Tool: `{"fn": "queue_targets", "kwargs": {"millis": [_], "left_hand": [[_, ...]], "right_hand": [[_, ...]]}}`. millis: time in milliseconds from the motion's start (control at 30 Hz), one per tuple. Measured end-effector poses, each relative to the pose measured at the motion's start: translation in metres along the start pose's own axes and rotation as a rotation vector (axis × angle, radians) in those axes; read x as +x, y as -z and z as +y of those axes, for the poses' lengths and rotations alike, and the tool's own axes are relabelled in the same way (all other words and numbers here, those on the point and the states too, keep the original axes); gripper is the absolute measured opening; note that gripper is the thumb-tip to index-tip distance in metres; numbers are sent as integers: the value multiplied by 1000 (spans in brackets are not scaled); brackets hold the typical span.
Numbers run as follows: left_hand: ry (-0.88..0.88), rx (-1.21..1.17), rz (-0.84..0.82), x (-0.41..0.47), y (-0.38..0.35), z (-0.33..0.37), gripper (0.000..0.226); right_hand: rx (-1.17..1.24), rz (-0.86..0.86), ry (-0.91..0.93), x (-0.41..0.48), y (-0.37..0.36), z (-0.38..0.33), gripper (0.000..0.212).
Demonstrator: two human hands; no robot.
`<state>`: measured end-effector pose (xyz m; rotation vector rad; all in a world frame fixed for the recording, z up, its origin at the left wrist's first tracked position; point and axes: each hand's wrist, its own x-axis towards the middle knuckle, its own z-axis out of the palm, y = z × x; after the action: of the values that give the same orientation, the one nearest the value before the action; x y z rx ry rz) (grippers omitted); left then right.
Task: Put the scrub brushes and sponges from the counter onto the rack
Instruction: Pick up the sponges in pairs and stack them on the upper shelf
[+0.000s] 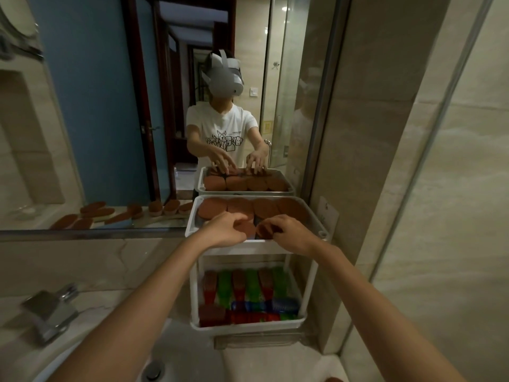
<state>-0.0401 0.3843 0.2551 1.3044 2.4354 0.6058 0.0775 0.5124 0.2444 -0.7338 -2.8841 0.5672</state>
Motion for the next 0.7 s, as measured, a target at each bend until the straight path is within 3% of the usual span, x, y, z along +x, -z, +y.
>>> {"fn": "queue_targets", "kwargs": {"millis": [100,367,467,533,633,700], "left_hand": [[-20,10,1,-3,-4,-1,47],[-72,183,74,-12,-18,1,45],[-85,171,141,-18,-28,4,46],[-144,105,269,-29,-37,8,43],[-251,-40,587,-54,-60,11,35],[-253,-109,692,-70,-82,7,33]], "right_hand": [[49,32,-7,-3,-7,1,44],[16,111,47,-15,-20,0,52],[51,244,106,-30,-28,-5,53],[105,364,156,-46,-38,-7,51],[157,468,100,-83,-63,-6,44],[182,569,86,-108,-85,-2,41]]}}
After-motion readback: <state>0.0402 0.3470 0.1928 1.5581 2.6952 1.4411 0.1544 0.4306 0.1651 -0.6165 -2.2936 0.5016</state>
